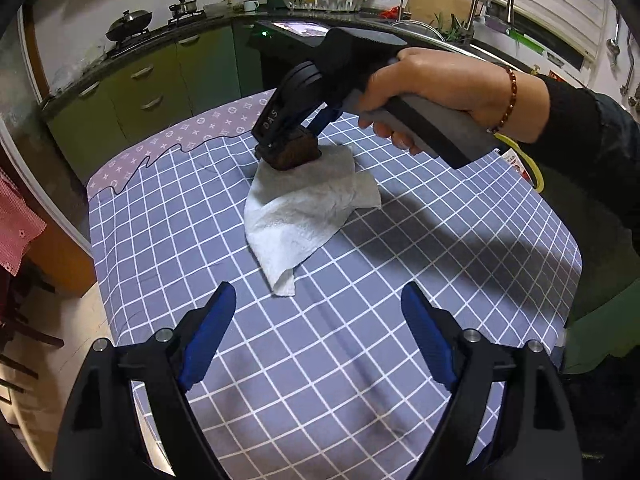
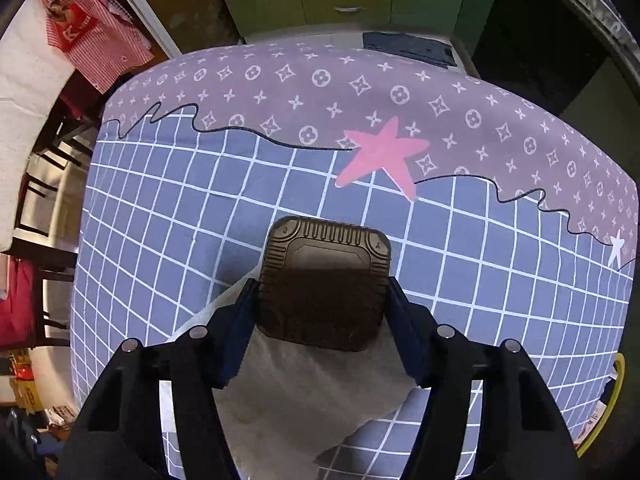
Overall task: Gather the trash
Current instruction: 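Grasp the brown plastic tray with the right gripper, then carry the brown tray over the bin and open the right gripper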
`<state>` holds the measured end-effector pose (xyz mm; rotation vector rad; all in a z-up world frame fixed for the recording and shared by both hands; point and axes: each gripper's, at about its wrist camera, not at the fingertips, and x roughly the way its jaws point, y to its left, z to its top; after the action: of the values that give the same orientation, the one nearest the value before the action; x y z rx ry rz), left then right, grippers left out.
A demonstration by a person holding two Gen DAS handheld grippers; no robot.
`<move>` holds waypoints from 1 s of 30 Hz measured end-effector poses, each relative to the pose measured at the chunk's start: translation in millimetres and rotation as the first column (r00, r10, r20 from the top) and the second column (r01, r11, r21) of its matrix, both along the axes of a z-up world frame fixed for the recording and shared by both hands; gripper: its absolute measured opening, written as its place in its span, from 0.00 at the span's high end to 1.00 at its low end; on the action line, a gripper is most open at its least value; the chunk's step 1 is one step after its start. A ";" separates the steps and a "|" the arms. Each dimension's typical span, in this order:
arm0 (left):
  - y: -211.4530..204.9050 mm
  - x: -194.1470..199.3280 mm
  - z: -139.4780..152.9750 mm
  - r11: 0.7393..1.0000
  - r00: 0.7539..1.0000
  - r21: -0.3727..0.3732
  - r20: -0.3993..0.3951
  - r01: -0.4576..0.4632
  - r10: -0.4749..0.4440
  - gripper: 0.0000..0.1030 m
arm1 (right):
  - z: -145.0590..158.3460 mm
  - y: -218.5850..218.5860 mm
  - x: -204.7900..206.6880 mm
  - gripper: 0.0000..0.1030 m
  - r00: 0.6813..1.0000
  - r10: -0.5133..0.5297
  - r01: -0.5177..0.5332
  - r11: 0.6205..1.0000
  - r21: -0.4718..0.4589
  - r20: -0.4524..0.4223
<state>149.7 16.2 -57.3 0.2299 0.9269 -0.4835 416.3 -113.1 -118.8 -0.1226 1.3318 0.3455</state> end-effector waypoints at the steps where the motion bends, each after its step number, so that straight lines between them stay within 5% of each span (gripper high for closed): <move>1: 1.8 -0.6 -0.1 1.000 1.000 -0.002 -0.001 0.000 0.000 0.22 | 0.1 0.2 -0.1 0.41 1.000 0.000 0.000 1.000 -0.005 -0.003; 12: -0.8 -14.6 1.4 1.000 1.000 -0.016 0.004 0.011 -0.011 0.22 | 61.2 -48.2 -38.6 0.42 0.997 -0.008 0.002 0.997 0.083 0.071; 19: -22.1 -22.2 8.5 0.998 0.999 -0.022 0.018 0.050 -0.050 0.21 | 94.5 -213.2 -90.9 0.41 0.972 -0.204 0.194 0.977 0.089 0.118; 25: -46.9 -21.8 10.6 0.997 0.997 -0.017 0.008 0.081 -0.081 0.20 | 60.4 -382.9 -122.8 0.40 0.884 -0.465 0.465 0.885 0.014 0.056; 30: -70.5 -19.3 9.2 0.995 0.995 0.009 -0.008 0.101 -0.101 0.20 | 20.4 -461.2 -129.1 0.40 0.820 -0.572 0.572 0.819 -0.047 0.008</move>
<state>130.3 -54.2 -48.1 0.2846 0.9286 -0.5738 287.3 -574.3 -98.4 0.2439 1.3161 -0.2022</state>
